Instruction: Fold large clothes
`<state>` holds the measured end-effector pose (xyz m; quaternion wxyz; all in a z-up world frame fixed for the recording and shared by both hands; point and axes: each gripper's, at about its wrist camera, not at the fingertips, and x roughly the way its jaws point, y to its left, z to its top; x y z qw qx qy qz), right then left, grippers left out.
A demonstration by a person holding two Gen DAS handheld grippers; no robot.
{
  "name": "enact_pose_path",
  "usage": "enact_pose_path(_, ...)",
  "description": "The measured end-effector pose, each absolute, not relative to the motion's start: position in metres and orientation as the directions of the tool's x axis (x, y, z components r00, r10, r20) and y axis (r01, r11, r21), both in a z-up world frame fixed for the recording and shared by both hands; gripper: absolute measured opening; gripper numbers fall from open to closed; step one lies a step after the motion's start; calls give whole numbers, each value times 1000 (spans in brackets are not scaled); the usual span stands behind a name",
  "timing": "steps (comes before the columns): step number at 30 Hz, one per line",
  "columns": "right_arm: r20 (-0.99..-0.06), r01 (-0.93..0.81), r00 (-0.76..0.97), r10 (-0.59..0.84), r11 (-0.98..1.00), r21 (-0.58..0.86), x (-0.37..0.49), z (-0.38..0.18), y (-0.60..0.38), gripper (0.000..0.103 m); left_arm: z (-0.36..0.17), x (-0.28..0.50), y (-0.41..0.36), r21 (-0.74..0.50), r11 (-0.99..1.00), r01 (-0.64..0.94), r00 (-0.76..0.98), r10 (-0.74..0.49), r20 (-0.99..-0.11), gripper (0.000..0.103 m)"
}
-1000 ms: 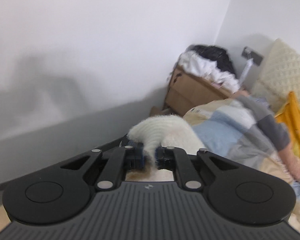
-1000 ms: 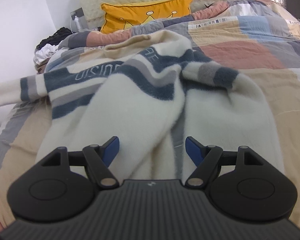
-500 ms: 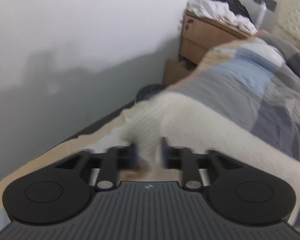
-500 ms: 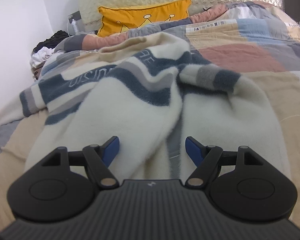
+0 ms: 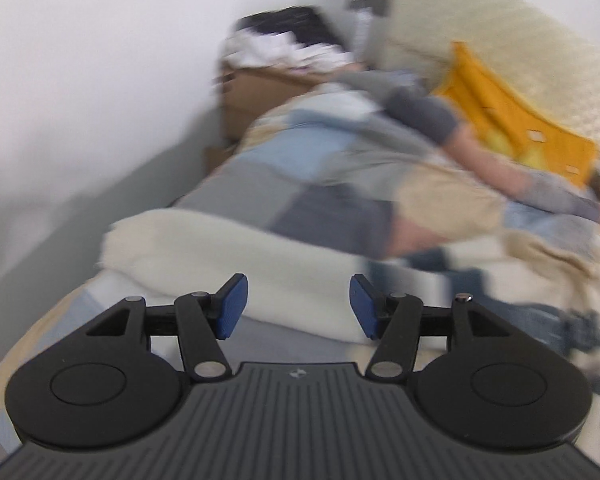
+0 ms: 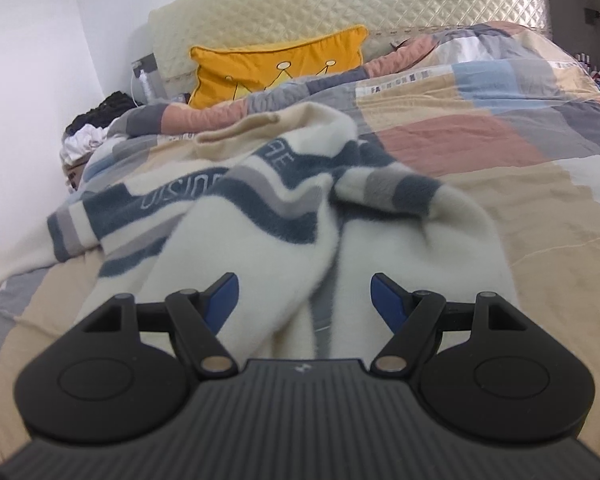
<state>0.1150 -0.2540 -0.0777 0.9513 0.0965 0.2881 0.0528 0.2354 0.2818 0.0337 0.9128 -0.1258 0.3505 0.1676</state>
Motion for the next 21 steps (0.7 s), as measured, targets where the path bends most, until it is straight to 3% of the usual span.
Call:
enact_pose_path(7,-526,-10,839,138,971,239,101,-67,-272,75,60,214,176,-176,957,-229,740,54,-670,62)
enact_pose_path(16,-499,-83,830,248,941,329,88,-61,-277,75,-6,184,93,-318,927,-198,664,-112,-739,62)
enact_pose_path(21,-510,-104,806,299,921,375,90,-65,-277,75,-46,160,88,-306,881,-361,639,-5,-769,62)
